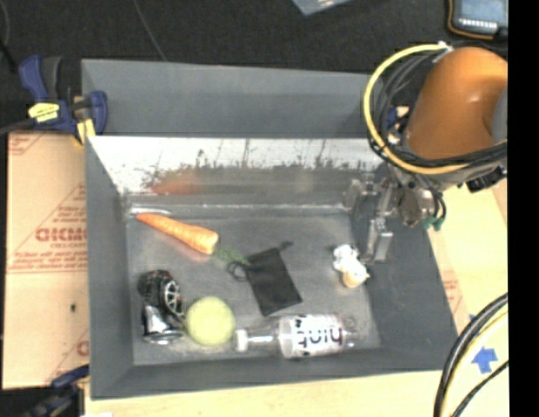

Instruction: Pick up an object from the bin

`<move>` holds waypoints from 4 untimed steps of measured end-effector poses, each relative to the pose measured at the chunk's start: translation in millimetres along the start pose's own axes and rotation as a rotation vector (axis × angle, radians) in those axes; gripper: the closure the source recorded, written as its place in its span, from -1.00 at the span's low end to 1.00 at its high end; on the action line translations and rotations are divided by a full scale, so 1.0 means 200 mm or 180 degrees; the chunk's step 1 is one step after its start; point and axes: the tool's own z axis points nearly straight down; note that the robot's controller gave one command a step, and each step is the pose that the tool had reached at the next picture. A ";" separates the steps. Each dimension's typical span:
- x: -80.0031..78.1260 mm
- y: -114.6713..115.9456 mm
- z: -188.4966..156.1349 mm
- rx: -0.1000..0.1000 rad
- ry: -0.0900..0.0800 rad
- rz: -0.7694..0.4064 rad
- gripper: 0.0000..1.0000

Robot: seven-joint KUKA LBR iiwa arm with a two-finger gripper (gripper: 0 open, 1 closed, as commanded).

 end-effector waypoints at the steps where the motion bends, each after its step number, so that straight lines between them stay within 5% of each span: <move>1: -0.01 0.00 -0.02 0.0004 -0.0025 -0.0007 -1.00; 2: -0.01 0.00 -0.02 0.0005 -0.0032 -0.0010 -1.00; 3: 0.00 -0.02 0.16 0.0002 -0.0016 -0.0131 -1.00; 4: 0.07 -0.04 0.19 0.0004 -0.0035 -0.0038 -1.00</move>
Offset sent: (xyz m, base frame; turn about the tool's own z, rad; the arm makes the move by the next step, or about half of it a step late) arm -0.0056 0.0071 -0.0649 -0.0225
